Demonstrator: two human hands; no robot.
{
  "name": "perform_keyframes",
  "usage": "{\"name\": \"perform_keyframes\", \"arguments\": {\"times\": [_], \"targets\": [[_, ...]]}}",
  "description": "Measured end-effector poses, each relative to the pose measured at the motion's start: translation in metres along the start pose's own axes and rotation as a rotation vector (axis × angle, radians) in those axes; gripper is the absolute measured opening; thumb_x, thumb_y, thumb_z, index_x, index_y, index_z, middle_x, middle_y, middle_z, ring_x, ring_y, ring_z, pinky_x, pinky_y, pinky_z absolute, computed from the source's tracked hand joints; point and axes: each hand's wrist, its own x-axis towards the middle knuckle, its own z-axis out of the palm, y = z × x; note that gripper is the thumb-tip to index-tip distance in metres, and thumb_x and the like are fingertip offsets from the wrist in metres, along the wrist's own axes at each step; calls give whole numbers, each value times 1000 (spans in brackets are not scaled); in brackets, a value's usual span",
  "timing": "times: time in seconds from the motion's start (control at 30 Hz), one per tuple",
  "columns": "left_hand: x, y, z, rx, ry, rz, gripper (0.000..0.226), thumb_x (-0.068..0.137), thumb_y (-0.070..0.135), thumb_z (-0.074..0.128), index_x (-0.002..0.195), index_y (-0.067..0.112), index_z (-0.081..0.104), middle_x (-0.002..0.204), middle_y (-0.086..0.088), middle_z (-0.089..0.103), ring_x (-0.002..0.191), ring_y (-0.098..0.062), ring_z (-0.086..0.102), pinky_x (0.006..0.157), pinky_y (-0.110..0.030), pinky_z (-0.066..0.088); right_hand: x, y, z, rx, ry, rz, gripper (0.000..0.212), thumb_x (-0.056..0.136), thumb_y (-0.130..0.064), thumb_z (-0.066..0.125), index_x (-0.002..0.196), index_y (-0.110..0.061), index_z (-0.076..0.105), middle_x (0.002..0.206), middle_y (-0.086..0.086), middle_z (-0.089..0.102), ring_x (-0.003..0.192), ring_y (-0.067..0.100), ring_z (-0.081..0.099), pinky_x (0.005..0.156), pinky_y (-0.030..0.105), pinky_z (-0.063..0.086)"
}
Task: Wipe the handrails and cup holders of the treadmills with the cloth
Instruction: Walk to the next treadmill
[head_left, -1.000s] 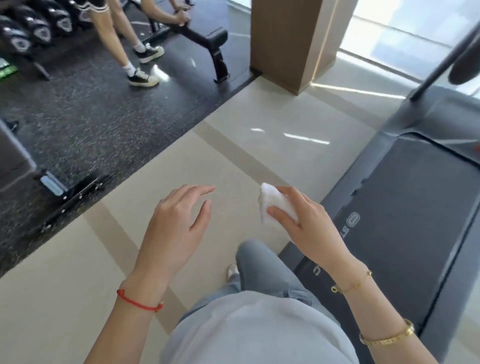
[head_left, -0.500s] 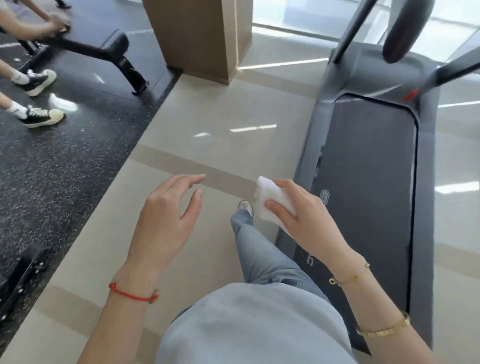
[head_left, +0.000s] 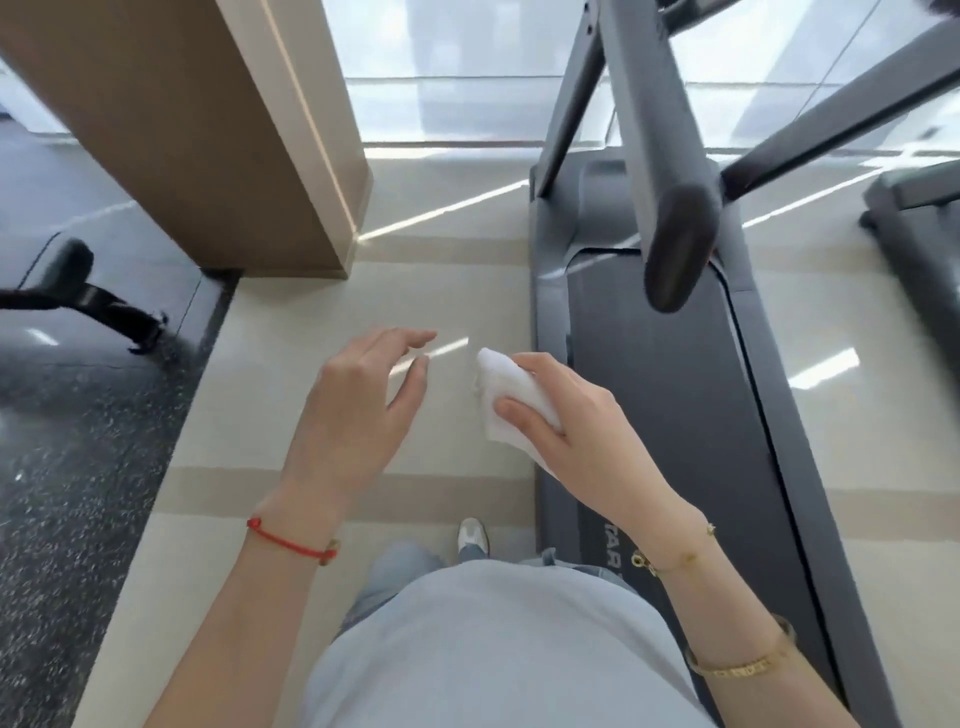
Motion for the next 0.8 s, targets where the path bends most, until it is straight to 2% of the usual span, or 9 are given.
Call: {"name": "perform_keyframes", "arguments": {"times": [0.1, 0.2, 0.27, 0.47, 0.6, 0.67, 0.73, 0.8], "targets": [[62, 7, 11, -26, -31, 78, 26, 97, 17, 56, 121, 18, 65, 115, 5, 67, 106, -13, 62, 95, -35, 48, 32, 2, -28, 27, 75, 14, 36, 95, -48, 51, 127, -31, 49, 112, -14, 61, 93, 9, 58, 80, 32, 50], [117, 15, 25, -57, -56, 148, 26, 96, 17, 56, 120, 18, 65, 114, 5, 68, 106, -12, 63, 95, -29, 47, 56, 5, -54, 92, 150, 1, 38, 93, -52, 48, 125, -32, 51, 105, -18, 60, 93, 2, 58, 75, 13, 44], [150, 22, 35, -69, -73, 206, 25, 96, 18, 56, 120, 18, 66, 114, 6, 68, 106, -11, 62, 94, -22, 44, 71, 5, -71, 100, 220, -22, 37, 94, -49, 49, 125, -29, 52, 105, -19, 60, 93, -2, 58, 74, 6, 40], [239, 50, 56, -153, -103, 375, 24, 97, 17, 55, 119, 16, 66, 112, 7, 67, 106, -8, 61, 95, -18, 44, 117, 4, -122, 54, 452, -12, 33, 98, -40, 47, 126, -24, 55, 98, -22, 58, 88, -7, 56, 72, 4, 38], [300, 63, 78, -170, -137, 494, 24, 96, 14, 55, 116, 15, 67, 113, 6, 67, 108, -10, 58, 96, -11, 36, 140, 10, -149, 1, 601, 42, 30, 101, -39, 45, 125, -25, 56, 87, -23, 56, 80, -5, 57, 66, 3, 38], [326, 67, 87, -182, -121, 562, 24, 96, 13, 55, 117, 15, 67, 114, 3, 67, 110, -13, 57, 99, -16, 38, 150, 14, -159, -83, 656, 56, 30, 101, -41, 43, 125, -26, 56, 90, -18, 58, 84, 0, 57, 69, 6, 37], [359, 73, 100, -196, -133, 651, 25, 95, 13, 56, 118, 13, 67, 114, 1, 66, 113, -18, 56, 101, -32, 44, 166, 22, -166, -199, 681, 124, 33, 101, -43, 40, 126, -25, 55, 102, -11, 60, 92, 5, 55, 77, 11, 39], [388, 82, 113, -206, -157, 740, 25, 95, 11, 57, 117, 11, 67, 115, -1, 66, 114, -20, 56, 99, -42, 45, 184, 29, -169, -205, 668, 254, 38, 101, -44, 38, 130, -24, 53, 112, -7, 60, 101, 10, 55, 86, 18, 42]]}}
